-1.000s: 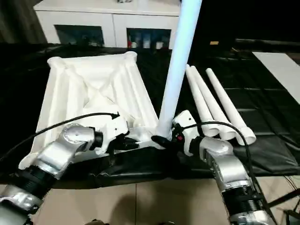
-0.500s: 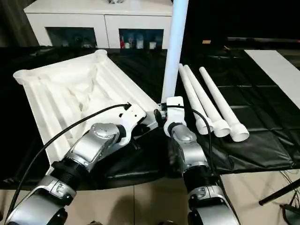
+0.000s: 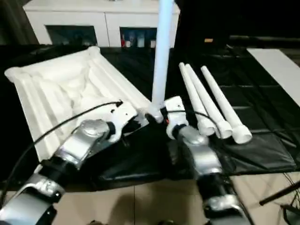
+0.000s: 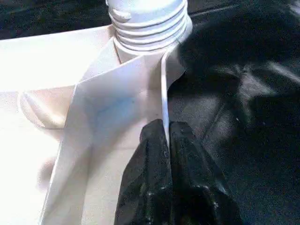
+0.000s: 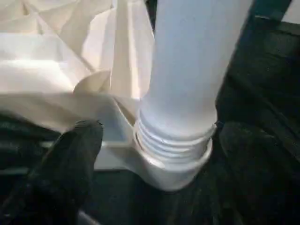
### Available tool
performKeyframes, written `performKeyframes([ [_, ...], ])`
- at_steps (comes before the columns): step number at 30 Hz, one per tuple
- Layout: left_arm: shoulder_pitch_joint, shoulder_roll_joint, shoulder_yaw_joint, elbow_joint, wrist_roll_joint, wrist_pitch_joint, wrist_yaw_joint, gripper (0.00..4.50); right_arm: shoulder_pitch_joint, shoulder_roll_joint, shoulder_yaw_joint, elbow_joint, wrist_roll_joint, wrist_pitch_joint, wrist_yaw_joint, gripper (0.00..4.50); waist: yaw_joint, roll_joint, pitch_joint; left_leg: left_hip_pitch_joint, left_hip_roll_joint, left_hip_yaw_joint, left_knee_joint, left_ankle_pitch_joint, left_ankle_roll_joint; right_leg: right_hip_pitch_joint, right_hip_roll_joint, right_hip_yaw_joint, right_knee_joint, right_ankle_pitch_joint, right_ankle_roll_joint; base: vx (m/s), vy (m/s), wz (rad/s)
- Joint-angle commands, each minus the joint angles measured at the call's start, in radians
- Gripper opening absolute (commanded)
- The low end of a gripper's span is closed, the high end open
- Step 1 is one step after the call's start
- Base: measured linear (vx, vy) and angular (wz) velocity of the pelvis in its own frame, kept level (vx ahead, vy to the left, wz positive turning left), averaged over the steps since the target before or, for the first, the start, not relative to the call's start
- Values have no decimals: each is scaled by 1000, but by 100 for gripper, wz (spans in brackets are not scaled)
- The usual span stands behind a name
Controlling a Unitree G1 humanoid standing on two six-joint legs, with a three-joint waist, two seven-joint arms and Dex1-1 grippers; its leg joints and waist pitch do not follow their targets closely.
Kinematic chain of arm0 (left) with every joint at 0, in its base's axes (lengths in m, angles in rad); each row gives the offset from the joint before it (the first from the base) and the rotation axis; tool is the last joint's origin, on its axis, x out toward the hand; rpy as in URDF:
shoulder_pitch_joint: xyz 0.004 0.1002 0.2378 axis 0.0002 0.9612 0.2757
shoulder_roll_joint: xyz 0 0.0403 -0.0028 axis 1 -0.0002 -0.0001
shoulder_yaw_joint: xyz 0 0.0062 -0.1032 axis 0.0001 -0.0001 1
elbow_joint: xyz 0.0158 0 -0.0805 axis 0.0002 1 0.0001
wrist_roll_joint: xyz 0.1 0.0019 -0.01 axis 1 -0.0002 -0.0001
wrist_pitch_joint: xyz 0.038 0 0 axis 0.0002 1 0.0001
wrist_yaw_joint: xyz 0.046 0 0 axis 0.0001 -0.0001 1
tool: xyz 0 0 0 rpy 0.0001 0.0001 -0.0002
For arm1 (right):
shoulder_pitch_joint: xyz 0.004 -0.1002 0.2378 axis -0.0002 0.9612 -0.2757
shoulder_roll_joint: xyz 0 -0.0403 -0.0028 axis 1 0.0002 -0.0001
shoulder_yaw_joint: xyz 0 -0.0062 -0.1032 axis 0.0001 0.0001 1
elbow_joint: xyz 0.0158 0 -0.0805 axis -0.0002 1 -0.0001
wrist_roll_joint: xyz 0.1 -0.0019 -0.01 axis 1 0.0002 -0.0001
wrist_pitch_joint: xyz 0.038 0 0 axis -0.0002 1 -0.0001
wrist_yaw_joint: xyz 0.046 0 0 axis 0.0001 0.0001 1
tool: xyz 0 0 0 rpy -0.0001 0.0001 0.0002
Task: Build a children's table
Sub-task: Rotate leg to tighten
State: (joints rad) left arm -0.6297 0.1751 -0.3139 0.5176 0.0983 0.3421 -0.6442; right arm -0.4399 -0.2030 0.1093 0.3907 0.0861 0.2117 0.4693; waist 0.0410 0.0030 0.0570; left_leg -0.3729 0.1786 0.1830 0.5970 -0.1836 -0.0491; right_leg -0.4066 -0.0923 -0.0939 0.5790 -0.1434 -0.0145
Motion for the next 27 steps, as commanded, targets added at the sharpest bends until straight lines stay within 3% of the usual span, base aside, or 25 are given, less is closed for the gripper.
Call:
performKeyframes([
  [1,9,23,-21,-65,-16,-51,-69,0,27,-55,18,-67,20,35,104,444,5,1,-78,9,49,-17,-68,-171,75,58,-61,51,-51,-174,-232,0,0,0],
  [2,25,52,-38,-89,-23,-64,-130,0,46,-113,26,-106,27,46,180,444,13,0,-78,10,50,-19,-68,-174,80,65,-60,50,-50,-173,-228,0,0,0],
  [4,66,126,-84,-159,-56,-119,-299,0,78,-214,16,-170,64,65,311,444,20,1,-75,12,58,-19,-70,-188,88,62,-64,54,-51,-180,-225,0,0,0],
  [7,83,165,-103,-200,-74,-111,-378,0,86,-245,11,-185,91,68,352,444,24,3,-70,23,55,-13,-72,-242,65,48,-61,55,-59,-243,-230,0,0,0],
  [11,89,190,-111,-221,-76,-101,-415,0,88,-255,18,-187,97,72,387,444,21,-3,-65,21,56,-19,-79,-302,26,49,-64,53,-70,-364,-191,0,0,0],
  [16,95,197,-110,-234,-86,-102,-429,0,91,-257,44,-188,98,76,417,444,22,-6,-64,22,55,-20,-79,-319,14,46,-66,53,-74,-403,-175,0,0,0],
  [22,100,203,-109,-247,-90,-101,-448,0,83,-267,64,-171,79,76,444,444,23,-6,-67,18,55,-20,-78,-276,23,47,-65,55,-68,-361,-179,0,0,0],
  [23,100,203,-109,-248,-89,-100,-449,0,82,-269,67,-170,76,74,446,418,23,-7,-68,17,55,-20,-78,-271,24,48,-65,55,-67,-352,-182,0,0,0],
  [27,99,201,-106,-246,-85,-100,-444,0,81,-274,74,-156,71,65,454,392,25,-8,-70,15,54,-18,-75,-239,35,51,-65,55,-60,-302,-200,0,0,0],
])
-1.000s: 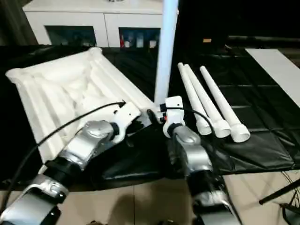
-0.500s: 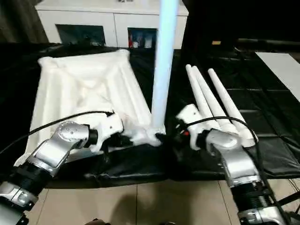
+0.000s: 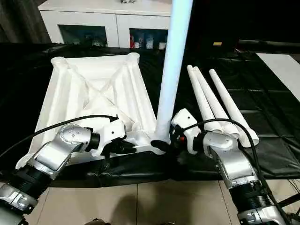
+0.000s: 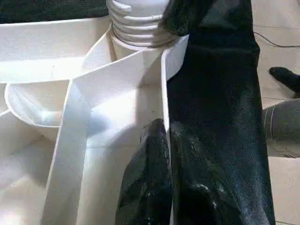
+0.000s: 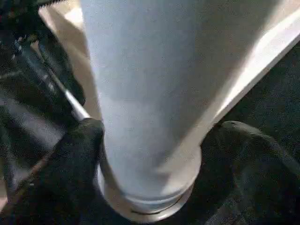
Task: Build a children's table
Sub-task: Rotate leg to tighten
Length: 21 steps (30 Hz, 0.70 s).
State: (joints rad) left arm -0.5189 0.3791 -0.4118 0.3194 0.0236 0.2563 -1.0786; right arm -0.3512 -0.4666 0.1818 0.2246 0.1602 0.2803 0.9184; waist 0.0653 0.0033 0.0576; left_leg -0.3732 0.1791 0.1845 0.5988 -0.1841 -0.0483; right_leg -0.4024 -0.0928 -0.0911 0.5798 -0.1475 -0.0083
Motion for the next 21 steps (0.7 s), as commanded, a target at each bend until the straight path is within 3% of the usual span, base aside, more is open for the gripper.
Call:
performKeyframes([
  [1,-11,-4,-8,-48,-10,-13,-10,0,-9,-10,2,11,-2,-3,5,370,1,-8,-71,15,54,-19,-76,-232,37,47,-65,52,-60,-291,-208,0,0,0],
  [8,-9,-3,-5,-45,-8,-13,-12,0,-7,-4,1,15,-3,1,3,314,0,-8,-69,16,54,-20,-77,-251,34,46,-65,51,-66,-340,-192,0,0,0],
  [14,-18,-14,8,-22,-3,-2,15,0,-29,58,-48,73,-2,1,-103,280,-6,-5,-68,16,53,-21,-79,-271,21,44,-64,50,-68,-349,-193,0,0,0],
  [18,-37,-58,42,23,-6,16,91,0,-59,120,-97,141,-1,11,-231,273,-19,-6,-67,14,49,-23,-79,-294,6,44,-63,47,-72,-394,-181,0,0,0],
  [21,-96,-163,91,135,20,95,297,0,-112,256,-167,240,-13,46,-510,272,-28,-5,-69,15,45,-26,-77,-299,-8,42,-63,44,-74,-406,-177,0,0,0],
])
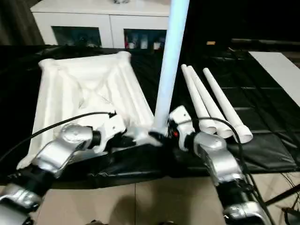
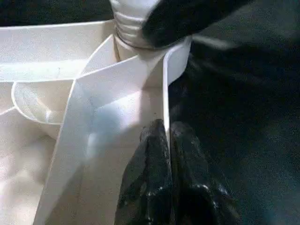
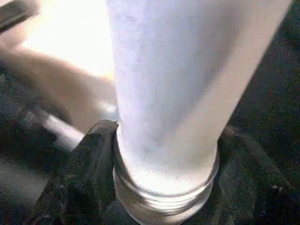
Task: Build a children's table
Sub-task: Rotate leg to tighten
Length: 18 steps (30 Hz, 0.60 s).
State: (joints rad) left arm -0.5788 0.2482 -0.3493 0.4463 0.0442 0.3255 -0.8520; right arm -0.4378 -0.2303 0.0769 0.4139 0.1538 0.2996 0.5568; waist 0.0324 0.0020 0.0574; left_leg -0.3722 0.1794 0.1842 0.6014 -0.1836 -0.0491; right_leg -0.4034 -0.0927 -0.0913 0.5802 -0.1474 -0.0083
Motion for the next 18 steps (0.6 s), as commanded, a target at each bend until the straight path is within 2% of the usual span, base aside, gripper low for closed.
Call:
performKeyframes([
  [1,-53,-64,51,38,0,46,135,0,-37,46,-67,73,-22,23,-210,272,-2,-2,-67,12,44,-25,-81,-297,-17,41,-62,44,-75,-410,-175,0,0,0],
  [3,-80,-116,77,85,5,65,233,0,-58,96,-76,114,-45,15,-321,272,0,-4,-72,18,45,-26,-79,-298,-19,43,-64,44,-78,-403,-172,0,0,0],
  [4,-100,-164,87,115,12,64,299,0,-75,152,-80,149,-61,9,-415,272,-2,-5,-70,14,44,-24,-79,-284,-12,40,-64,46,-78,-387,-174,0,0,0],
  [5,-100,-164,87,115,12,64,299,0,-75,152,-80,149,-61,9,-415,271,0,-6,-74,13,41,-24,-77,-268,-7,45,-64,45,-76,-372,-173,0,0,0],
  [6,-109,-203,93,126,9,61,331,0,-87,195,-70,173,-71,5,-461,271,5,-4,-76,16,41,-20,-75,-247,4,43,-63,47,-75,-339,-177,0,0,0],
  [8,-111,-219,92,126,8,59,339,0,-92,214,-56,179,-80,3,-471,271,4,-4,-77,10,42,-20,-76,-222,17,48,-61,46,-68,-290,-189,0,0,0],
  [10,-115,-237,79,126,14,38,342,0,-105,257,-32,202,-96,-12,-479,271,6,-4,-77,10,43,-19,-76,-205,29,49,-61,48,-64,-253,-197,0,0,0],
  [11,-114,-237,73,124,18,23,340,0,-108,269,-28,207,-100,-30,-483,271,6,-5,-77,9,43,-18,-76,-204,33,50,-62,47,-63,-257,-198,0,0,0],
  [13,-110,-222,64,119,25,-1,329,0,-107,280,-40,192,-84,-70,-470,327,6,-3,-76,11,42,-18,-76,-220,37,49,-62,47,-68,-279,-190,0,0,0],
  [16,-99,-195,56,109,33,-29,300,0,-108,270,-53,164,-74,-98,-447,343,2,-5,-73,8,42,-20,-80,-244,35,50,-61,45,-70,-311,-177,0,0,0],
  [18,-92,-182,54,98,34,-34,285,0,-107,258,-52,149,-75,-103,-436,375,2,-4,-74,11,43,-20,-80,-246,33,48,-61,46,-72,-322,-170,0,0,0],
])
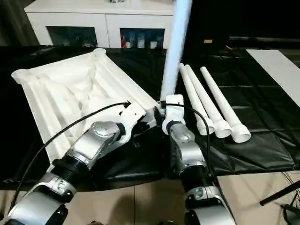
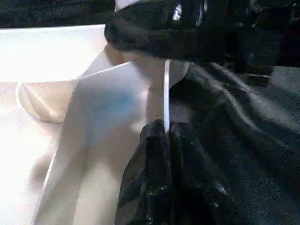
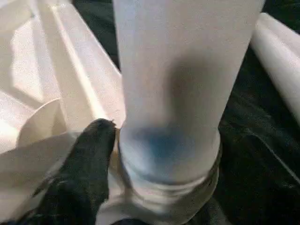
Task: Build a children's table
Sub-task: Rotate leg to tighten
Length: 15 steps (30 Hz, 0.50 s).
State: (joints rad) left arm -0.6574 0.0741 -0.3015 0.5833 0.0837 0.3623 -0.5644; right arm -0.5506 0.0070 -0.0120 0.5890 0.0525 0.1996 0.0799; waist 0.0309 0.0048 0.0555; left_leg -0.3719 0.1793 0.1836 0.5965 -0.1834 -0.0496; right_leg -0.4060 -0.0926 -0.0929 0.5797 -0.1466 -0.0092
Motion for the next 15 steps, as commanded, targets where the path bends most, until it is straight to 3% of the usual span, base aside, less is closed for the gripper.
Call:
performKeyframes([
  [1,-11,-3,6,-44,-5,-70,-10,0,7,15,39,-31,27,-3,53,383,4,-5,-71,14,44,-18,-75,-254,31,46,-61,48,-72,-321,-175,0,0,0],
  [3,3,22,2,-67,-6,-69,-40,0,15,-18,45,-58,23,-3,89,397,7,-6,-71,11,46,-20,-77,-242,30,53,-61,48,-69,-300,-180,0,0,0],
  [8,31,78,-22,-105,-5,-82,-117,0,44,-103,68,-118,16,18,211,438,9,-5,-72,11,48,-17,-75,-225,42,53,-61,50,-62,-262,-197,0,0,0],
  [10,63,142,-46,-148,-23,-88,-230,0,81,-223,110,-196,19,57,396,445,17,-1,-74,13,52,-18,-73,-211,49,55,-62,51,-58,-235,-199,0,0,0],
  [11,69,154,-53,-155,-25,-97,-254,0,87,-245,119,-212,21,64,431,445,19,-2,-72,17,52,-15,-73,-209,54,48,-59,54,-58,-222,-207,0,0,0],
  [12,69,154,-53,-155,-25,-97,-254,0,87,-245,119,-212,21,64,431,445,21,-1,-72,17,52,-15,-73,-207,54,50,-59,53,-56,-217,-212,0,0,0],
  [14,112,245,-103,-244,-55,-105,-432,0,139,-382,163,-319,64,78,642,445,31,-3,-75,12,55,-18,-71,-189,67,60,-64,54,-48,-186,-215,0,0,0],
  [15,114,254,-108,-252,-57,-106,-448,0,143,-392,163,-326,72,83,659,445,32,-2,-74,11,57,-17,-72,-184,70,59,-64,56,-45,-175,-218,0,0,0],
])
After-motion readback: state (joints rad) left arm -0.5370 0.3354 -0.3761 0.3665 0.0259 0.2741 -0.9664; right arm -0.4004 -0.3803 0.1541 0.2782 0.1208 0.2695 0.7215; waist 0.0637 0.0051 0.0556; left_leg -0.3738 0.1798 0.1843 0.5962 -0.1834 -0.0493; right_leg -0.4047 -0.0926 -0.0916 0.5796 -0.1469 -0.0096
